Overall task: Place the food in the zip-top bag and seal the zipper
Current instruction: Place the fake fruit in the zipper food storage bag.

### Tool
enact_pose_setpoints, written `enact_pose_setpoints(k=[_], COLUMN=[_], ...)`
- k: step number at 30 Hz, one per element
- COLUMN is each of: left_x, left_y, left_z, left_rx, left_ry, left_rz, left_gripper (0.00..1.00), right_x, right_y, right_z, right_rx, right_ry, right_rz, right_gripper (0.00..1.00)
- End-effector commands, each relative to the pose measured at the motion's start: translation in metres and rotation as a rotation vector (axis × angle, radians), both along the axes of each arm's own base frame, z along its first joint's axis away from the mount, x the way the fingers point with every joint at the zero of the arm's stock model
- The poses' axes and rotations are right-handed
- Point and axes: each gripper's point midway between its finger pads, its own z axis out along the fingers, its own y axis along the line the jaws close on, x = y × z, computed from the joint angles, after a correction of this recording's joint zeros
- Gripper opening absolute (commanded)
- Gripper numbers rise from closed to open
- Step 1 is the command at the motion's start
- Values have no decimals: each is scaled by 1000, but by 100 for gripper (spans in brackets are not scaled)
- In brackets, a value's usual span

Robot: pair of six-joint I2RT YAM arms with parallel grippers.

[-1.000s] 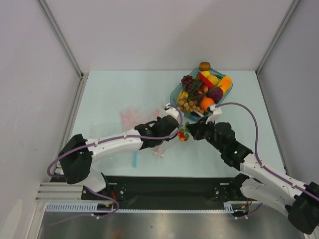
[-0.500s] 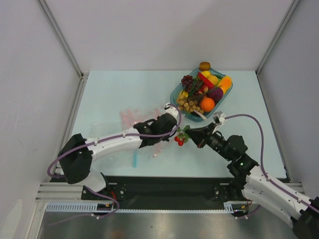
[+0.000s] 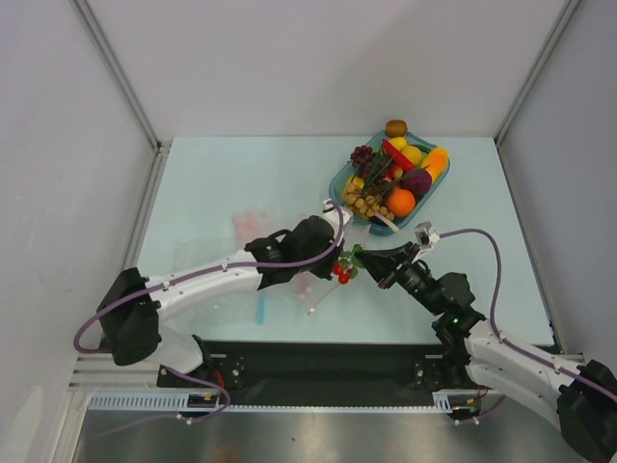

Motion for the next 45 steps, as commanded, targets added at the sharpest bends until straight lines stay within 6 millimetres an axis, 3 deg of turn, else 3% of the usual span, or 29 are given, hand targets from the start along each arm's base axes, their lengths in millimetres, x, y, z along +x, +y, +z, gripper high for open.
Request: enact_pose_setpoints(k=[1, 11, 17, 19, 20, 21, 26, 32, 33, 35, 40, 45], left_x=[-15, -31, -21, -17, -14, -11, -9, -15, -14, -6, 10, 25], left_y=[-15, -19, -1, 5, 9, 12, 10, 2, 3, 13, 45, 88], left_z=[28, 51, 67, 67, 69, 68, 62, 60, 59, 59, 60, 78], left_rx=[-129, -214, -227, -213, -205, -193, -155, -94, -88, -64, 16, 97], left_ry=[7, 16, -58, -74, -92, -104, -107, -128, -132, -152, -201, -301], left_rz=[-88, -150, -59, -32, -8, 2, -5, -32, -22, 40, 208, 391], left_gripper=[0, 0, 0, 0, 0, 0, 0, 0, 0, 0, 0, 0], right_x=[-11, 8, 32, 40, 48, 50, 61, 54, 52, 52, 44, 32], right_y=[3, 5, 6, 3, 2, 1, -1, 17, 19, 20, 20, 13], right_z=[32, 9, -14, -27, -23, -34, -44, -39, -41, -39, -25, -4], right_rx=[85, 23, -73, -120, -125, -169, -252, -299, -317, -347, -336, -301], right_ry=[-104, -45, 55, 113, 131, 168, 206, 172, 171, 168, 125, 65], right_rz=[48, -23, -107, -154, -186, -196, -287, -239, -231, -242, -217, -201], right_gripper=[0, 0, 0, 0, 0, 0, 0, 15, 41, 62, 64, 63])
